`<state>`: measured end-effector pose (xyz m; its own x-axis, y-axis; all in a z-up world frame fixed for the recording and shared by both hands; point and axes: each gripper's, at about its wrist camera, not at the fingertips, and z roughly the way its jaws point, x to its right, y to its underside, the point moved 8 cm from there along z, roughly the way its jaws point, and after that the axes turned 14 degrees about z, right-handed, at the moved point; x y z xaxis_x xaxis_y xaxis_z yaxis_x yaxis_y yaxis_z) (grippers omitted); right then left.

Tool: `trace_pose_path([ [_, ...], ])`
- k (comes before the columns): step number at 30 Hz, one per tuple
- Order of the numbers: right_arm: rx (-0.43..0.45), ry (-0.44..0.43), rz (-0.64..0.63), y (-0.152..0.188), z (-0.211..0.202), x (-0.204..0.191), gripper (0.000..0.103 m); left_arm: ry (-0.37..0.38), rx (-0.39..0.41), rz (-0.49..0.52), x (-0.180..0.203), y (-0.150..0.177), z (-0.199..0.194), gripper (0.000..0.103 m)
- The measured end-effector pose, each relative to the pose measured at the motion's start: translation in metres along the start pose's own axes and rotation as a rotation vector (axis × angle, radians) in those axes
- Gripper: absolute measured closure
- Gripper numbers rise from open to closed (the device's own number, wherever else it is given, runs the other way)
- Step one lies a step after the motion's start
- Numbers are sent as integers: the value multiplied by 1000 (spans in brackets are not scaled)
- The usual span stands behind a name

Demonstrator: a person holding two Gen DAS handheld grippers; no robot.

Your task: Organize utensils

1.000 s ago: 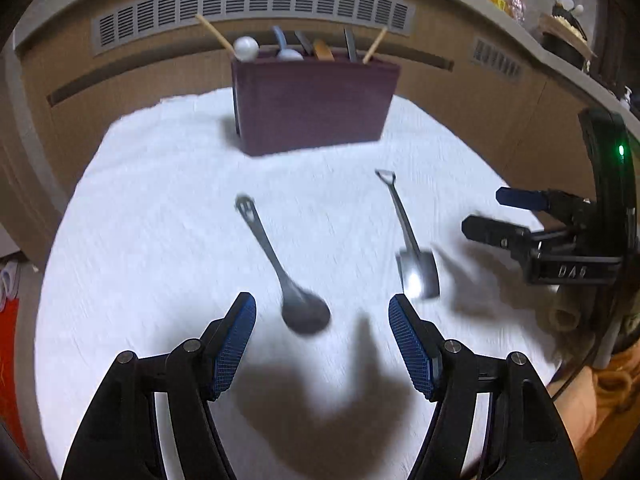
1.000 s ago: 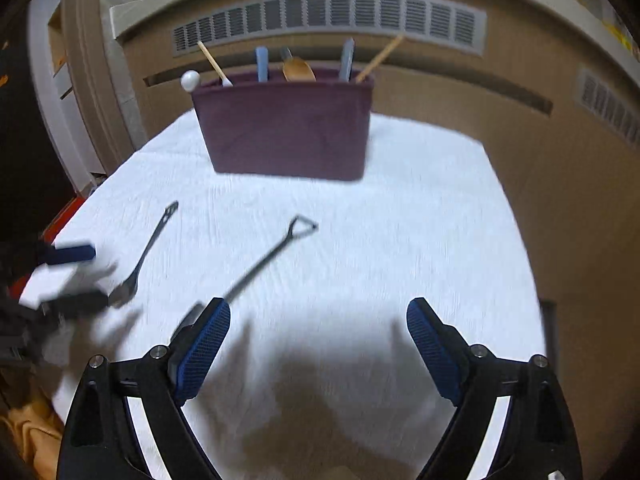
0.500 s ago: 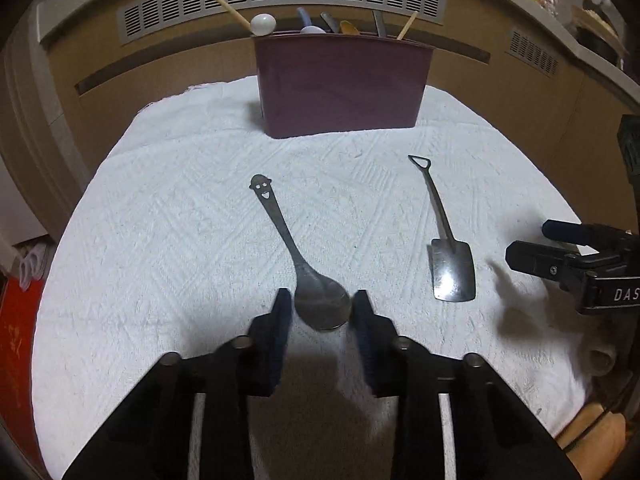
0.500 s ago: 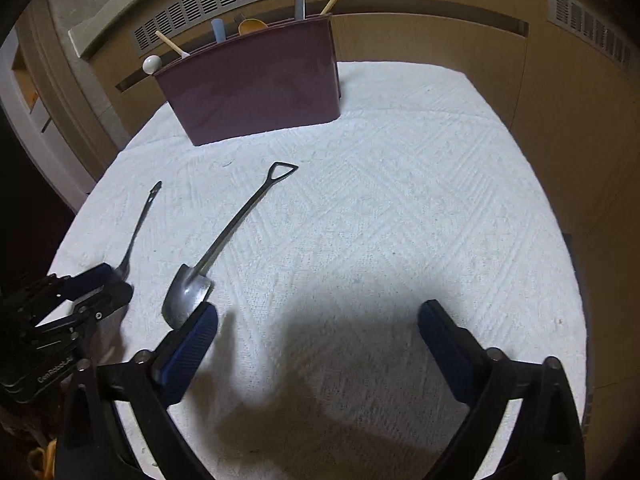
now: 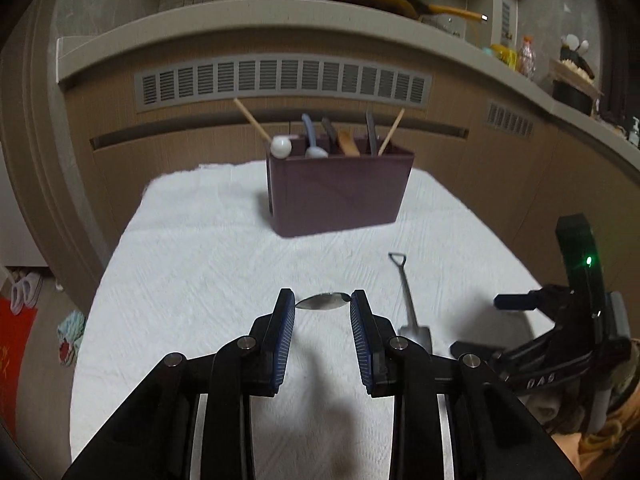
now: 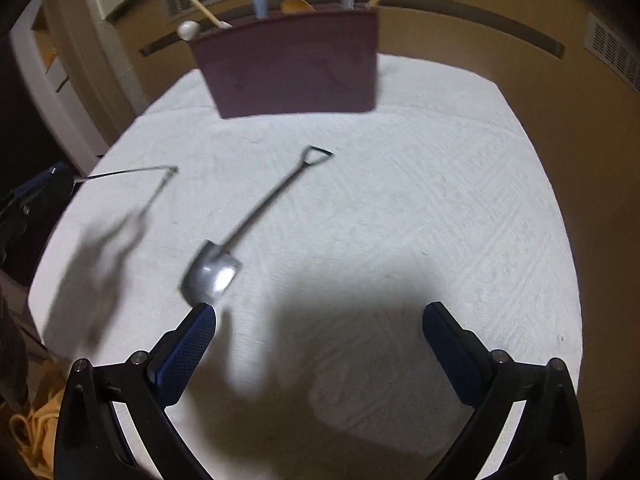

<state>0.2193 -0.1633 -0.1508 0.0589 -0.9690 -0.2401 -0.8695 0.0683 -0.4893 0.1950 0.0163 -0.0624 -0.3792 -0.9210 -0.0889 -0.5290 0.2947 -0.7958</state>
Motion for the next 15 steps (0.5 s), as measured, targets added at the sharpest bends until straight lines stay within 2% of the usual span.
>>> trace_pose_path([
  [4, 38, 4, -74, -6, -2, -31, 0, 11, 10, -27, -8, -4, 2, 73],
  [9, 11, 53, -186, -4, 19, -62, 2, 16, 27, -56, -14, -8, 5, 73],
  [15, 20, 125, -174, -7, 20, -36, 3, 6, 25, -96, -25, -17, 18, 73],
])
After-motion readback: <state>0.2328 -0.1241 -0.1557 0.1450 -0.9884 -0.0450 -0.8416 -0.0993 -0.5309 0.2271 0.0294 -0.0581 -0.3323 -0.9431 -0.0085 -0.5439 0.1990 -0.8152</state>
